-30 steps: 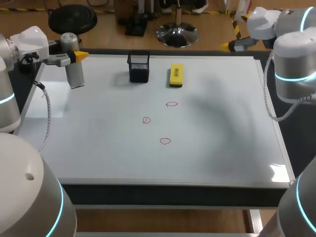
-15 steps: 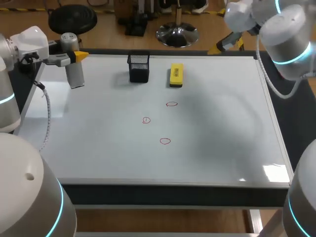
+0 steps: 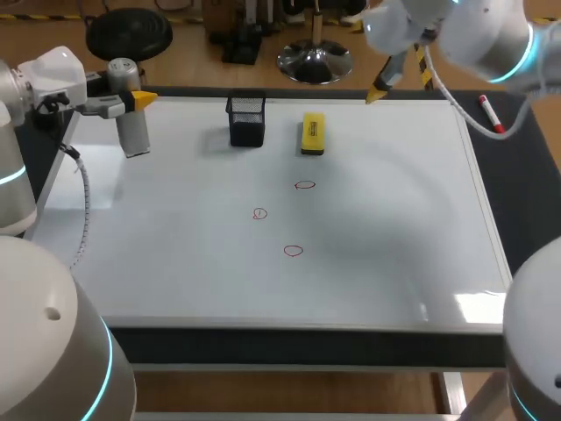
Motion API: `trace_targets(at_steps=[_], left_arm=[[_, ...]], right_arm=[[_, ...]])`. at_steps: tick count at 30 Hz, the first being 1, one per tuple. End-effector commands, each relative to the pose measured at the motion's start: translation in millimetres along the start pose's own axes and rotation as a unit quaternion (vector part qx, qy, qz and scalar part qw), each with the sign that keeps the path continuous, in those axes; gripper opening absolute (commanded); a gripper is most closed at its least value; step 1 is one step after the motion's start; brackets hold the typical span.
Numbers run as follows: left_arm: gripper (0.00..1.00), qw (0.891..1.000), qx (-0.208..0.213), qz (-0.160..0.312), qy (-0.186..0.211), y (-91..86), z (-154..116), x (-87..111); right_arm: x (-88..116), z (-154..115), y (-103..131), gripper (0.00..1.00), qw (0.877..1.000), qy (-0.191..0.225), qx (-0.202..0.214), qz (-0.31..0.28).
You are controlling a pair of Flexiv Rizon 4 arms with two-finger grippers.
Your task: Pick up the inspection probe, press it on each red-marked spot on the whiteboard one by one, put down the probe, pick up the eraser, and wipe off all the red marks.
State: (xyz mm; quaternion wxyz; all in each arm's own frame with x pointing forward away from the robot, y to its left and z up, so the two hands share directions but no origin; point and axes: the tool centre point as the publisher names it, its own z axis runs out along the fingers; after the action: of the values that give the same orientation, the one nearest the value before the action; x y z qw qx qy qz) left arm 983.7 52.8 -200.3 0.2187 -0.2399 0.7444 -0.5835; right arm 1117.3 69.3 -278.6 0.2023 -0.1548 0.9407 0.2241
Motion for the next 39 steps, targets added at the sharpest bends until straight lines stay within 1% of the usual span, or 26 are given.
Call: trace_targets(at_steps=[1, 6, 10, 11, 31, 32, 34, 36, 37, 39], left_arm=[[0.0, 1.0, 0.003, 0.001, -0.002, -0.1, 0, 0.8], [0.0, 1.0, 0.003, 0.001, -0.002, -0.1, 0, 0.8], [0.0, 1.0, 0.003, 0.001, -0.002, -0.1, 0, 0.8], [0.0, 1.0, 0.003, 0.001, -0.002, -0.1, 0, 0.8], [0.0, 1.0, 0.003, 0.001, -0.002, -0.1, 0, 0.8], [0.0, 1.0, 0.003, 0.001, -0.002, -0.1, 0, 0.8], [0.0, 1.0, 0.003, 0.001, -0.002, -0.1, 0, 0.8], [0.0, 1.0, 0.003, 0.001, -0.002, -0.1, 0, 0.8], [0.0, 1.0, 0.003, 0.001, -0.002, -0.1, 0, 0.8], [0.0, 1.0, 0.003, 0.001, -0.002, -0.1, 0, 0.8]], right_arm=[[0, 4, 8, 1.0, 0.958, 0.217, 0.128, -0.135], [13, 10, 14, 1.0, 0.943, 0.241, 0.144, -0.179], [20, 13, 11, 1.0, 0.927, 0.247, 0.178, -0.219], [20, 12, 10, 1.0, 0.929, 0.244, 0.184, -0.209], [20, 12, 10, 1.0, 0.929, 0.244, 0.184, -0.209], [21, 19, 8, 1.0, 0.931, 0.24, 0.165, -0.221], [24, 33, 11, 1.0, 0.92, 0.253, 0.143, -0.265], [30, 47, 17, 1.0, 0.904, 0.272, 0.128, -0.305], [33, 52, 20, 1.0, 0.897, 0.274, 0.117, -0.326], [39, 62, 24, 1.0, 0.891, 0.277, 0.095, -0.346]])
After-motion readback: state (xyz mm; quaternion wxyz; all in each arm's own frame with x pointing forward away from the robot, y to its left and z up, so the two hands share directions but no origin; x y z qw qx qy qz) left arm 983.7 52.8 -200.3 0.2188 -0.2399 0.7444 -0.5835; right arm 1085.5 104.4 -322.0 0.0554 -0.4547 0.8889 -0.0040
